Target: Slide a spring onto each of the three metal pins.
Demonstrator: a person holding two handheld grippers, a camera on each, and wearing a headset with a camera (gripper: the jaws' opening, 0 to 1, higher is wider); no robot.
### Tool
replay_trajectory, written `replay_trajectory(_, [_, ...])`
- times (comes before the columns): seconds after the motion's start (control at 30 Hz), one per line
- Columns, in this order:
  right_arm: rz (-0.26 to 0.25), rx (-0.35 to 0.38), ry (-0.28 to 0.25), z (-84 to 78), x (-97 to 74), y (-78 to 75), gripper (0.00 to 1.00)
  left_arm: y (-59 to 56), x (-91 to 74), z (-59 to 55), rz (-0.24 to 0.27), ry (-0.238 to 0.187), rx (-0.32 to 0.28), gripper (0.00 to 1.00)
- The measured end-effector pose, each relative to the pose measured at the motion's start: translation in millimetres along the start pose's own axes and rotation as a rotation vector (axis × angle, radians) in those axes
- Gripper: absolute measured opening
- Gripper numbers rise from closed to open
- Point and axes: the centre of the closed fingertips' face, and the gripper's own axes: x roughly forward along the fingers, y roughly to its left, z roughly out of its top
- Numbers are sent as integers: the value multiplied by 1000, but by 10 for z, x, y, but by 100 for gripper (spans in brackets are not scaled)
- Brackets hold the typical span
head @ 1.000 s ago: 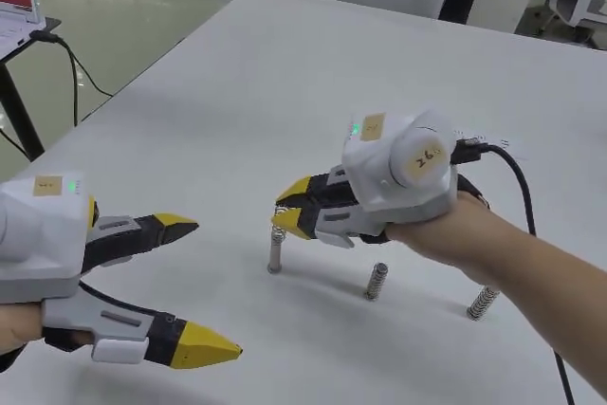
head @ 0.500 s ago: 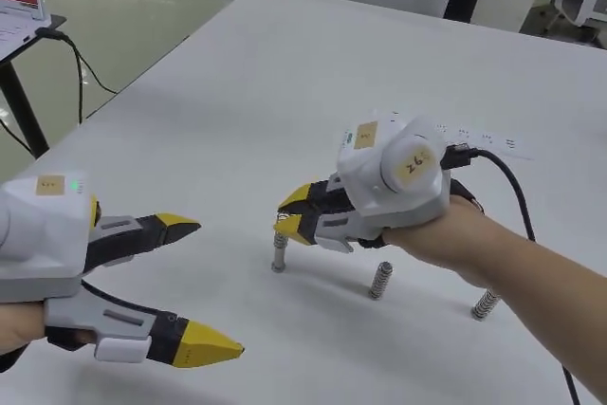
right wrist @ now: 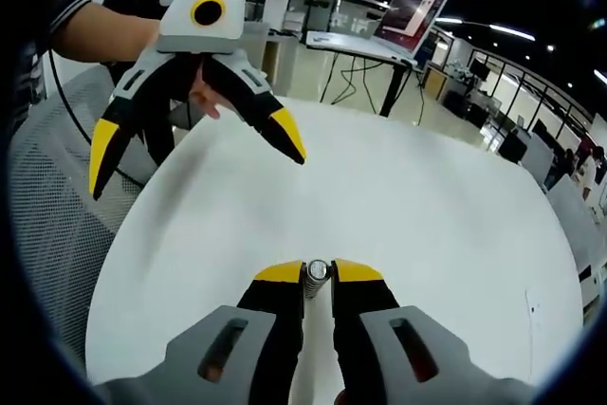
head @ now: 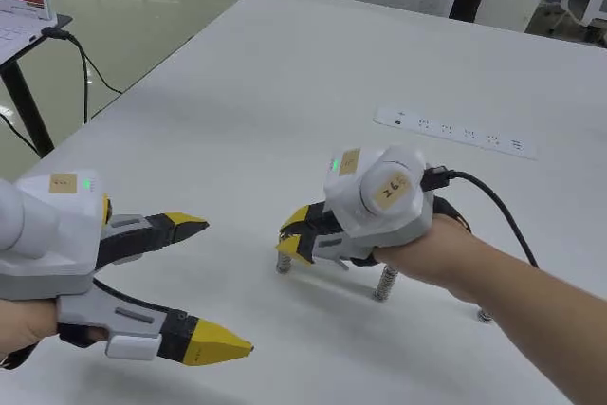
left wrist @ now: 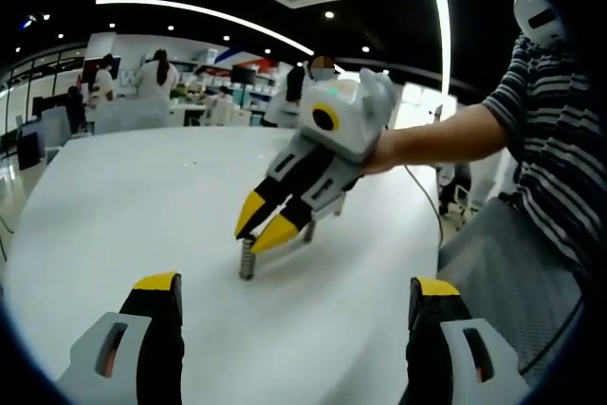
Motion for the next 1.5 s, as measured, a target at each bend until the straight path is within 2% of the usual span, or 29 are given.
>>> replay_trajectory(0.1, [-4,2,7,-40,25,8,8,2,15,5,-1,-1,0,97])
replay_trajectory(0.13, [-11,8,-12,-15,24,-1,8,1,22,8,-2,-1,1,96])
replay_trajectory(0.4, [-9,29,-6,-13,7,-20,9,-9,48,33,-9,1,4,96])
replay_trajectory(0.77, [-20,50,-17,7,-91,-30,12,-12,50,98,-1,-6,8,96])
replay_trajectory(1.07, [-61,150,-141,182,-357,-106,16,0,90,203,4,-18,12,96])
replay_trajectory(1.33, [-86,172,-172,136,-558,-52,23,-15,153,262,2,-31,10,96])
replay_trajectory(1.5, [-121,202,-190,47,-701,-8,29,-6,175,296,7,-31,12,96])
